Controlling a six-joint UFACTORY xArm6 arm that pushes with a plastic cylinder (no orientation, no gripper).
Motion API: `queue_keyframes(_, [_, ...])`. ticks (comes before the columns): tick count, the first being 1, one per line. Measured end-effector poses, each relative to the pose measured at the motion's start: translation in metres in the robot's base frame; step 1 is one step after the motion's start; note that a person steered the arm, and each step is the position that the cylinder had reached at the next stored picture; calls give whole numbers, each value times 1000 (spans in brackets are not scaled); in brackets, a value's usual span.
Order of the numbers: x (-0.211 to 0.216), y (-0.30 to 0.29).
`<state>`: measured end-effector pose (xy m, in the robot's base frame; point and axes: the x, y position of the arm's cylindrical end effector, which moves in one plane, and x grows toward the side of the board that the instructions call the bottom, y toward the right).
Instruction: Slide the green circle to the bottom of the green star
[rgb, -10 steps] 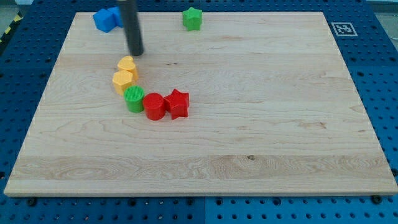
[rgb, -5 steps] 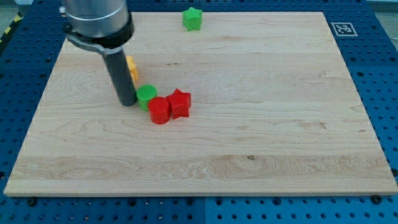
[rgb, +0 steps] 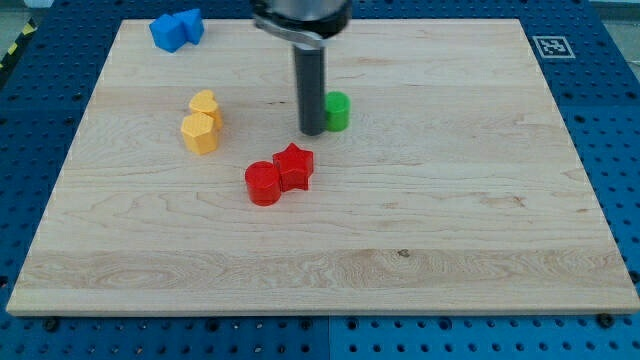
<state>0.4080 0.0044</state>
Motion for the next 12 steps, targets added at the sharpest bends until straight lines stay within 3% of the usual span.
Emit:
queue_keyframes(3, [-15, 56])
queue_keyframes(7, [-90, 29])
queue_keyframes(10, [-85, -5])
queue_keyframes(12, [-114, -5])
